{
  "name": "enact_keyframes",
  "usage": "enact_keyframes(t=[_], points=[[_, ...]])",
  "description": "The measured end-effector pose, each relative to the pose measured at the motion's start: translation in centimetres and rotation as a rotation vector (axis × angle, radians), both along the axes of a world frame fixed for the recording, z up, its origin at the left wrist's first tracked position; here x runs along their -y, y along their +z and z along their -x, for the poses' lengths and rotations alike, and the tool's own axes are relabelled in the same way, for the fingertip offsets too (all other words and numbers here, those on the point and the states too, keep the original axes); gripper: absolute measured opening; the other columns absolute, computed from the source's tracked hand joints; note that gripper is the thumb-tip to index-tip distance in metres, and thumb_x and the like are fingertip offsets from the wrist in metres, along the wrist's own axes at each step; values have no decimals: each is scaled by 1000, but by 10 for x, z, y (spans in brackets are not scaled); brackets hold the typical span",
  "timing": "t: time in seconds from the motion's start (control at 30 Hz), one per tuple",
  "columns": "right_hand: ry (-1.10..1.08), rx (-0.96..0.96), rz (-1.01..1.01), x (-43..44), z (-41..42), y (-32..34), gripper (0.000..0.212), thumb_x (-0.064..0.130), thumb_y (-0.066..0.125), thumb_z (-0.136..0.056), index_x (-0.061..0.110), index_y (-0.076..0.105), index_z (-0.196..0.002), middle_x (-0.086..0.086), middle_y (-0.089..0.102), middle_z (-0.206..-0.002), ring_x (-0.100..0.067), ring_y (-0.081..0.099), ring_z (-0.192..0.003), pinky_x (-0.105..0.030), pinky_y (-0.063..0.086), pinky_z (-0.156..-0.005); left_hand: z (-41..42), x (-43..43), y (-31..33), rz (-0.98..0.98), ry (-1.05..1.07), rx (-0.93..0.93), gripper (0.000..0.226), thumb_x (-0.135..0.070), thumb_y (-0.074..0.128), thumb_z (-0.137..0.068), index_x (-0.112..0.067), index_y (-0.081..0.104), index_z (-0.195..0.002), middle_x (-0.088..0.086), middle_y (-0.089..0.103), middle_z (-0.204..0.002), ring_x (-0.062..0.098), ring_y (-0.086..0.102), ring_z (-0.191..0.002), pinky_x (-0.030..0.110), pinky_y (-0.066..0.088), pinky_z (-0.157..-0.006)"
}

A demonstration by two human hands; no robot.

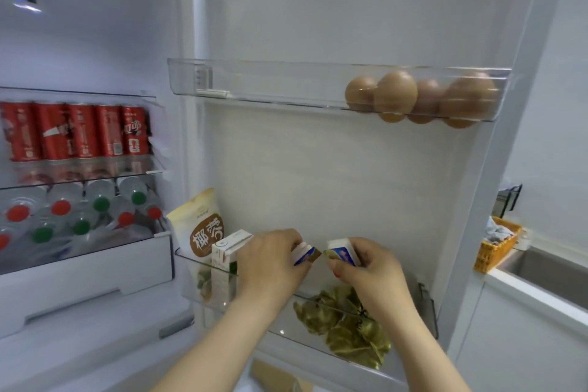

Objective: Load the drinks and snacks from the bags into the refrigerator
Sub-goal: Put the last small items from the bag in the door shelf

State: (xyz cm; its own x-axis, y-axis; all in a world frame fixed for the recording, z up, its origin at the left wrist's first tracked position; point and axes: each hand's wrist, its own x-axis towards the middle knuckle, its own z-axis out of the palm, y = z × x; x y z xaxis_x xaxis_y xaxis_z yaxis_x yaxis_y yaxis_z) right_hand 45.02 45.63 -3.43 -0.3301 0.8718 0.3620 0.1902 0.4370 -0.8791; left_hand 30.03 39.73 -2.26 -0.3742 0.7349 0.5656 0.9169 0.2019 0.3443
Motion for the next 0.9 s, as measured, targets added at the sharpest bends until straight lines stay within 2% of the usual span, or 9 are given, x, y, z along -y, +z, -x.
enact_keyframes(t=[0.1,0.2,0.3,0.47,0.6,0.67,0.73,0.83,0.9], points=[[-5,1,39,0,0,-1,10,10,74,-78,19,70,-79,-3,69,-71,-9,57,-59,-22,45,-54,-3,-2,-6,-22,39,-84,30,-54,58,-80,-29,63,-96,-9,68,-95,15,58,-94,29,37,-61],[-30,-12,32,1,-2,-1,11,10,73,-79,21,71,-80,2,69,-69,-7,59,-59,-22,46,-54,-1,-4,-7,8,29,-45,38,-55,61,-79,-33,61,-110,-11,64,-108,14,55,-105,29,39,-71],[-67,-14,32,1,-3,-2,15,10,72,-79,24,72,-83,5,71,-72,-10,65,-65,-24,50,-57,0,-4,-9,8,19,-25,46,-41,64,-79,-35,55,-123,-13,60,-118,11,52,-111,26,38,-78],[-70,18,23,5,-1,-3,15,12,72,-80,26,70,-83,8,71,-74,-7,66,-69,-19,51,-57,1,3,-14,-94,-58,21,37,-31,66,-79,-31,61,-116,-14,61,-110,10,57,-102,25,39,-78],[-47,64,7,7,-1,-4,14,15,74,-79,26,69,-84,8,71,-74,-6,64,-66,-15,47,-54,12,19,-31,-283,-256,51,24,-20,75,-73,-23,69,-95,-14,63,-94,4,56,-91,11,37,-76],[-21,95,-11,9,0,-3,15,15,73,-79,28,68,-85,8,71,-76,-4,65,-67,-18,51,-56,16,31,-42,-392,-337,40,14,-25,67,-79,-19,69,-92,-12,62,-92,-1,51,-89,8,38,-79],[-7,149,-35,9,2,-3,16,16,72,-80,28,65,-88,8,71,-79,-3,66,-70,-22,55,-61,21,44,-53,-473,-374,39,16,-29,60,-82,-17,69,-90,-10,62,-92,0,52,-90,9,39,-83],[67,241,-58,9,6,-1,20,20,71,-83,29,61,-97,8,72,-88,-2,67,-77,-23,57,-68,32,53,-62,-503,-332,85,20,-33,58,-82,-20,67,-94,-13,61,-97,-3,51,-98,8,37,-88],[138,295,-48,9,11,1,23,22,70,-84,30,59,-102,10,71,-95,-3,68,-82,-26,58,-73,42,54,-64,-478,-278,130,22,-36,56,-83,-22,67,-95,-15,61,-99,-3,51,-99,10,39,-86]])
